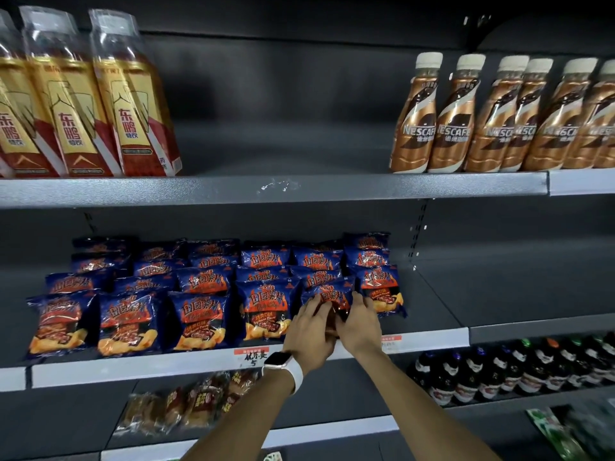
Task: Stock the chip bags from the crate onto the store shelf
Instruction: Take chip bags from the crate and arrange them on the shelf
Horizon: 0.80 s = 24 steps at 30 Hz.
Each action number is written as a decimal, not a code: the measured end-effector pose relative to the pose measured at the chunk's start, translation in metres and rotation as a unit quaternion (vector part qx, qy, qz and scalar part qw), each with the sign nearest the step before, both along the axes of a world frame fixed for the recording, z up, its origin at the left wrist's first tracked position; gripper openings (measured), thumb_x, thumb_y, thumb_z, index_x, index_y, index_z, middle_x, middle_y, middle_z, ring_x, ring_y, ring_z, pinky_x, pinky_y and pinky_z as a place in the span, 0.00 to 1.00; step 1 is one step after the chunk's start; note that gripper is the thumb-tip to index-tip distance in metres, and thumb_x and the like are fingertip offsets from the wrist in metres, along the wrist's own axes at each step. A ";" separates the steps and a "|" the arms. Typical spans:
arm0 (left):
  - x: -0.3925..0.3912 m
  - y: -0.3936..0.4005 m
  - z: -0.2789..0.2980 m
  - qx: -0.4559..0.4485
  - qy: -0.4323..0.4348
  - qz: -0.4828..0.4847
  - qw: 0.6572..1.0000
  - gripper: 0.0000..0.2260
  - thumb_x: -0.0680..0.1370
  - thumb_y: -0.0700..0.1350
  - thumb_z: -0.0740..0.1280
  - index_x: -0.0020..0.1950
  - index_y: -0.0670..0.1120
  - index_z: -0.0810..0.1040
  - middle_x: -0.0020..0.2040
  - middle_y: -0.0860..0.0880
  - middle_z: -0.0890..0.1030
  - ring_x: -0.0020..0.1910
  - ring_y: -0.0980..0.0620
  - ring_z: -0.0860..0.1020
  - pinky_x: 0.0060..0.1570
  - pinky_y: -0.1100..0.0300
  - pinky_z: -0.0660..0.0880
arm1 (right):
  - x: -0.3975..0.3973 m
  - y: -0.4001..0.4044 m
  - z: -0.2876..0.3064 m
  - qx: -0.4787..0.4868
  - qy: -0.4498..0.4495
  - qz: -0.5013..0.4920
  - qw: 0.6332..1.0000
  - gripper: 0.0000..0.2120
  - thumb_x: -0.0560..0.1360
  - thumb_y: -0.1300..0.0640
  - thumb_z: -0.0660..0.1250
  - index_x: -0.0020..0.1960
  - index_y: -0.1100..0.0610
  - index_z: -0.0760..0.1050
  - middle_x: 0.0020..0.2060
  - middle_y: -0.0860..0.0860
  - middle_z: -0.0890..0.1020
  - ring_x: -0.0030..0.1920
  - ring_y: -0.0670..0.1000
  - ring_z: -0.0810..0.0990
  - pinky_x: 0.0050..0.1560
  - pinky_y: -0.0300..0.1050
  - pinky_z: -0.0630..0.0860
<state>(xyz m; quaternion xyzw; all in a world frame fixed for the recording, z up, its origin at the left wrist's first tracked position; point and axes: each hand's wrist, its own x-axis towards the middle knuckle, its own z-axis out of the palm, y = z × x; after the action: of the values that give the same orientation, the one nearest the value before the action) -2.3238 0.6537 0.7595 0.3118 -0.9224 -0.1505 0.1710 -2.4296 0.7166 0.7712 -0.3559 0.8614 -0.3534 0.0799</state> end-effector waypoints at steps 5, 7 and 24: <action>0.007 0.005 0.014 0.177 0.153 0.001 0.972 0.20 0.76 0.40 0.65 0.68 0.48 0.74 0.61 0.50 0.81 0.60 0.50 0.79 0.59 0.59 0.76 | 0.009 0.011 0.007 -0.020 -0.004 -0.010 1.000 0.14 0.77 0.54 0.69 0.61 0.57 0.74 0.57 0.54 0.77 0.56 0.58 0.78 0.51 0.49 0.74; 0.008 0.009 0.023 0.268 0.181 0.000 0.946 0.15 0.79 0.39 0.63 0.65 0.49 0.76 0.55 0.52 0.82 0.54 0.52 0.81 0.48 0.69 0.77 | 0.014 0.020 0.011 -0.035 -0.015 0.001 0.999 0.07 0.78 0.57 0.67 0.55 0.56 0.78 0.48 0.51 0.81 0.48 0.54 0.80 0.43 0.43 0.74; -0.072 0.157 0.033 0.408 0.134 -0.242 0.870 0.12 0.79 0.38 0.62 0.53 0.51 0.82 0.52 0.50 0.84 0.52 0.50 0.81 0.56 0.51 0.79 | 0.007 0.210 0.037 -0.016 -0.004 -0.215 0.976 0.10 0.75 0.58 0.63 0.51 0.55 0.82 0.45 0.52 0.85 0.45 0.51 0.81 0.36 0.40 0.68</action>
<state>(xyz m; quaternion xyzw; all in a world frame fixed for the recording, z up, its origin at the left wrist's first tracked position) -2.3960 0.8107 0.7923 0.0978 -0.7938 -0.5903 0.1086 -2.4224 0.9263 0.8085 -0.1623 0.9116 -0.3776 -0.0002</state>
